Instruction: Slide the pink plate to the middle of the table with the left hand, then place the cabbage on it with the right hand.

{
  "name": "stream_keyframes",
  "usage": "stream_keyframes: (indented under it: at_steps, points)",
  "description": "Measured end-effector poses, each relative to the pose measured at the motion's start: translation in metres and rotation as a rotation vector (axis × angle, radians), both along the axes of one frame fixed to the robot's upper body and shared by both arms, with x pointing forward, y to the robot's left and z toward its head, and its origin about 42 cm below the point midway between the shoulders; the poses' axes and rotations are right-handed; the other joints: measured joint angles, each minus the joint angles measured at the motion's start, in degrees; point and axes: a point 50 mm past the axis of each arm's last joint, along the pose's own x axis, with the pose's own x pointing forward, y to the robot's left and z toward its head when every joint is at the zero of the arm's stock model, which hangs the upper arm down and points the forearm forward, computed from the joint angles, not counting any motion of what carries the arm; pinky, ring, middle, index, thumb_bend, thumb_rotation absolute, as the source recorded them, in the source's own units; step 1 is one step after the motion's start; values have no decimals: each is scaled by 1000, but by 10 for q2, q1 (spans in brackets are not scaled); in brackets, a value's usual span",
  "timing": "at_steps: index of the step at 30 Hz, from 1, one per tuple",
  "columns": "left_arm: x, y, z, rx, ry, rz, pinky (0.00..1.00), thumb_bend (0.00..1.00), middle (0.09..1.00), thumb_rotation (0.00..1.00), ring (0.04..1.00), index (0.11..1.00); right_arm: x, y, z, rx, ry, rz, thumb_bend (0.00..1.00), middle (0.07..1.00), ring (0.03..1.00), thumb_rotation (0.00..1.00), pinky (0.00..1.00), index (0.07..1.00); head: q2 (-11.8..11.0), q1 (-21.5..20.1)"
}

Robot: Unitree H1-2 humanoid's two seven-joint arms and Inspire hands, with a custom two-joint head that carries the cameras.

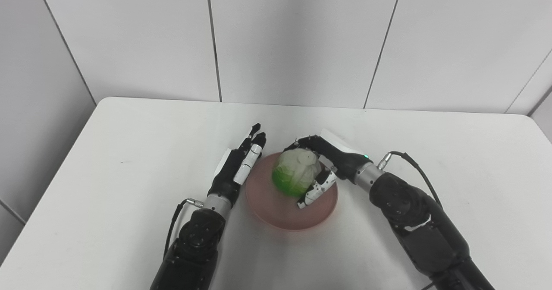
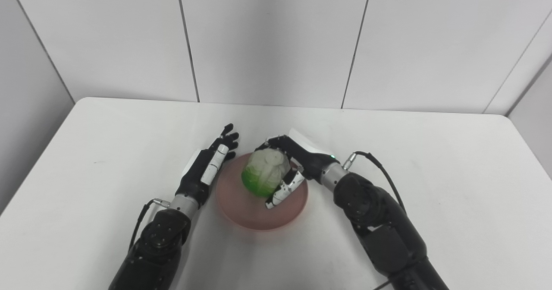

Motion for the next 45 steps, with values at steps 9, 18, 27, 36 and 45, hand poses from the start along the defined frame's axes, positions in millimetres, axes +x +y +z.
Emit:
stream_keyframes:
  at_steps: [9, 18, 27, 36, 45]
  points:
    - [0, -1, -1, 0, 1, -2, 898, 733, 950, 1000, 928, 950, -2, 11, -11, -55, -51, 48, 518, 489, 418, 0, 411, 510, -10, 7]
    - [0, 0, -3, -24, -1, -5, 872, 723, 942, 1000, 911, 944, -3, 20, -15, -50, -53, 58, 523, 554, 567, 65, 527, 493, -21, 8]
    - [-1, 1, -3, -30, 1, -21, 924, 776, 980, 1000, 961, 986, -8, 29, -7, -174, -80, 99, 860, 858, 837, 367, 754, 825, -23, 2]
    - [-4, 1, -2, -40, 0, 6, 910, 755, 980, 1000, 961, 980, -14, 33, 3, -236, -50, 88, 970, 947, 932, 502, 853, 948, -25, 0]
    - [-5, -1, -1, -59, 9, 20, 890, 784, 979, 1000, 958, 985, -23, 22, 17, -321, -22, 100, 997, 979, 952, 487, 927, 989, -25, -6]
